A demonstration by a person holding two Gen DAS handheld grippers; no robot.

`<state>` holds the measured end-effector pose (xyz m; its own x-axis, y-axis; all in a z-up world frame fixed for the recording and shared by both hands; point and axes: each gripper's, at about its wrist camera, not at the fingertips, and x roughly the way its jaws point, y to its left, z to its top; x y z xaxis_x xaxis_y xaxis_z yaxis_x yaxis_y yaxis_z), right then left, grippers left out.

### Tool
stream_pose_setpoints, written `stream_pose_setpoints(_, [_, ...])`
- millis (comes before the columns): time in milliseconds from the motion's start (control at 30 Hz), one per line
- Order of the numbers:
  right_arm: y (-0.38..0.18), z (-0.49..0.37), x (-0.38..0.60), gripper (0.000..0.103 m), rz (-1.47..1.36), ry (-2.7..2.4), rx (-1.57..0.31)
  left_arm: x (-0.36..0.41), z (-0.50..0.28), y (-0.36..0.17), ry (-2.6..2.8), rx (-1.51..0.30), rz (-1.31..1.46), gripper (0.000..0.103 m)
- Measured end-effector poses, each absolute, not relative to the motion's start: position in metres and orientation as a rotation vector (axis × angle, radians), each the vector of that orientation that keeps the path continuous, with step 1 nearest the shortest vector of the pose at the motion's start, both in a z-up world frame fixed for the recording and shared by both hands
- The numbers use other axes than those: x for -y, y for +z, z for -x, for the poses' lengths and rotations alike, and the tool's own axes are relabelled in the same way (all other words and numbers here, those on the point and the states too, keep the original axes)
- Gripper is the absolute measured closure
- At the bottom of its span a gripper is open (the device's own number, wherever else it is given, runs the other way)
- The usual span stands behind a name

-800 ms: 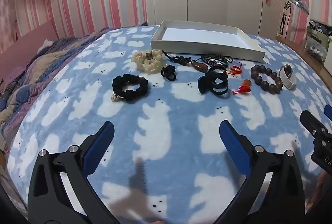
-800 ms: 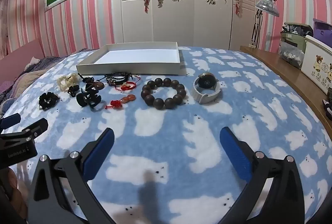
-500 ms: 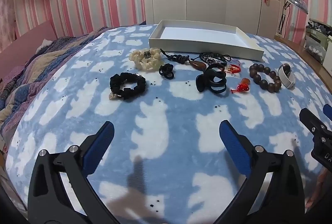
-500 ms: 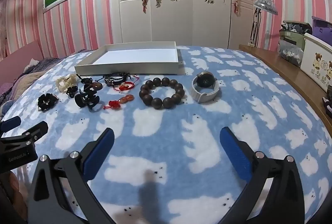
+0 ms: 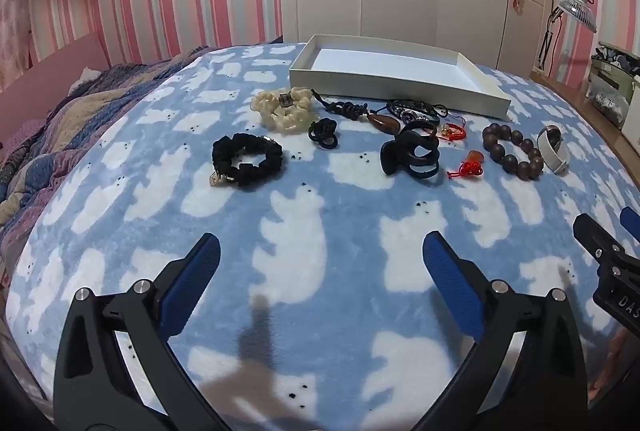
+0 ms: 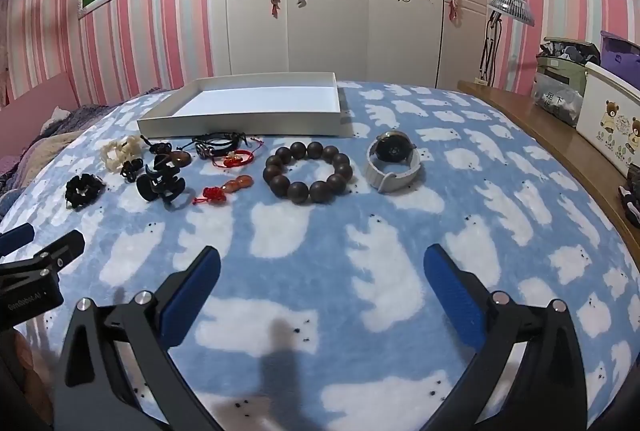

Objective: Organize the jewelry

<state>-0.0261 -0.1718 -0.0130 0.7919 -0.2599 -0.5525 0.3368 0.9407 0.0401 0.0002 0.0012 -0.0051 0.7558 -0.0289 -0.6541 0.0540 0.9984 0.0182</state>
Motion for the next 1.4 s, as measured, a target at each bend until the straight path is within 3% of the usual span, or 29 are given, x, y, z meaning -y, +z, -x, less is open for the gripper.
stream_pose_setpoints(1400, [-0.0159, 0.0249, 0.1712, 0.001, -0.149, -0.325, -0.588, -0.0008, -0.0002, -0.0041, -0.037, -0.702, -0.050, 0.003])
